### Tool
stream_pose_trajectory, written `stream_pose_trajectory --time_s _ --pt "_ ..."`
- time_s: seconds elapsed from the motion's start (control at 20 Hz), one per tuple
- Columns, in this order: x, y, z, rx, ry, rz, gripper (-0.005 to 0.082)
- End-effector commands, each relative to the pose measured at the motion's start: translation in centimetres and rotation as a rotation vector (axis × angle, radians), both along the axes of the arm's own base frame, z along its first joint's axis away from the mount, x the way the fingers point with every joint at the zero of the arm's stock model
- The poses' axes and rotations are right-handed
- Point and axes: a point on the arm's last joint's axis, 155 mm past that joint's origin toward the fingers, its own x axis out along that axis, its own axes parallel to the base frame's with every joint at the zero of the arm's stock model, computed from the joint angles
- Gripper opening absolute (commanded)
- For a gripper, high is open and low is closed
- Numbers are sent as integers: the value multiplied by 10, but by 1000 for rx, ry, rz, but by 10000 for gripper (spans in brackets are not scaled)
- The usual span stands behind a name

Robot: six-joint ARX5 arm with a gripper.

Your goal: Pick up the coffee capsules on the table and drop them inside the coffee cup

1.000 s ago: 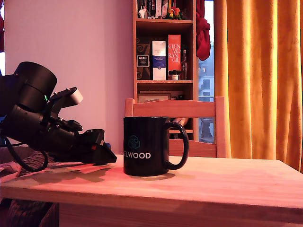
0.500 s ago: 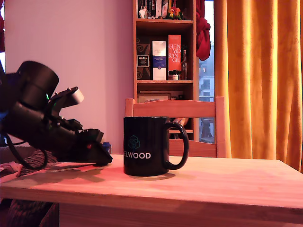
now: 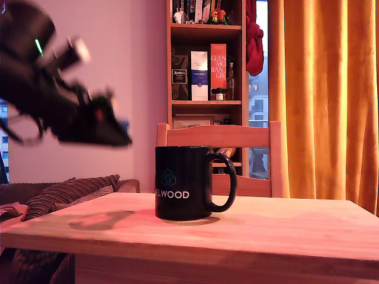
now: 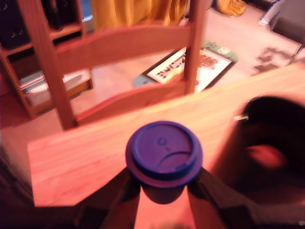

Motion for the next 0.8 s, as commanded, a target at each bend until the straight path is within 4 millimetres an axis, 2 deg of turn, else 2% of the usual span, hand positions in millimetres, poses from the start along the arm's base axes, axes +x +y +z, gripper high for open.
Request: stream_pose_trajectory --time_s 0.0,0.15,0.25,0.45,0.75 --pt "-7 -1 12 -15 -21 -12 179" --pt "-11 1 31 -38 -50 -8 179" --pt "-13 -1 35 -49 -51 -15 180" --pt "-30 -28 38 -60 -55 -103 180" --pt "-53 -74 56 -34 -108 -195 180"
